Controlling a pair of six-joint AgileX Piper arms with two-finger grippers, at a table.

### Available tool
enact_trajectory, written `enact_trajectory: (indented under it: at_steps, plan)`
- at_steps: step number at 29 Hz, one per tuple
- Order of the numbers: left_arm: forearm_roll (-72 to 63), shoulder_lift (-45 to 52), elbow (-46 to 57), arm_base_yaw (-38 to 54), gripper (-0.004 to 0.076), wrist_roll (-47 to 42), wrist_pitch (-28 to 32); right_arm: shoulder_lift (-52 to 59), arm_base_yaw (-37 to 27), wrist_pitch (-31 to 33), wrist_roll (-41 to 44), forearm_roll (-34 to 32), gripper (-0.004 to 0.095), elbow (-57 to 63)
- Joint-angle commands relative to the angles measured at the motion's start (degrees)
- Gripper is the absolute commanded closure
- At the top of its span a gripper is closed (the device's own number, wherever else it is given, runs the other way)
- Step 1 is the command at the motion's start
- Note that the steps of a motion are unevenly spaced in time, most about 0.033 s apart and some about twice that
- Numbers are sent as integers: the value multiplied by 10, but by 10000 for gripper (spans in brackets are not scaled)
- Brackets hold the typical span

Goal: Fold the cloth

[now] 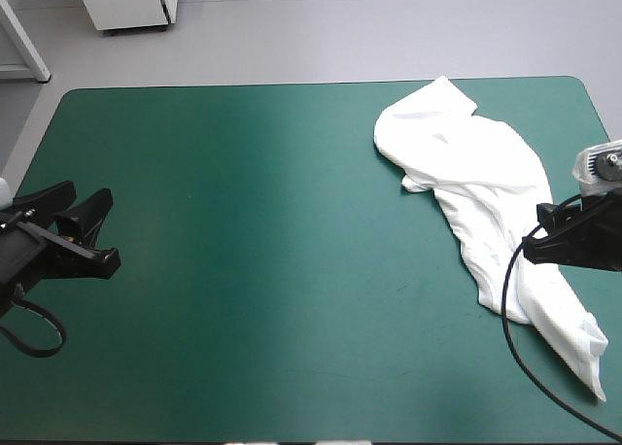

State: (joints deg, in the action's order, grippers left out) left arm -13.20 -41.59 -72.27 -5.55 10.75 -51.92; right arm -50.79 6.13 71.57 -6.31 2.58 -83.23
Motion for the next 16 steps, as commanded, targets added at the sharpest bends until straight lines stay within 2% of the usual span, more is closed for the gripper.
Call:
enact_trajectory:
  at_steps: [1,10,16]
  plan:
    - [-12,-3,-12,-1,396,-1,34,1,2,-23,0,-5,426,-16]
    - [-12,-3,-12,-1,396,-1,26,1,2,-19,0,-3,426,-16]
    - [-19,-3,-12,-1,396,-1,6,1,2,-19,29,14,426,-16]
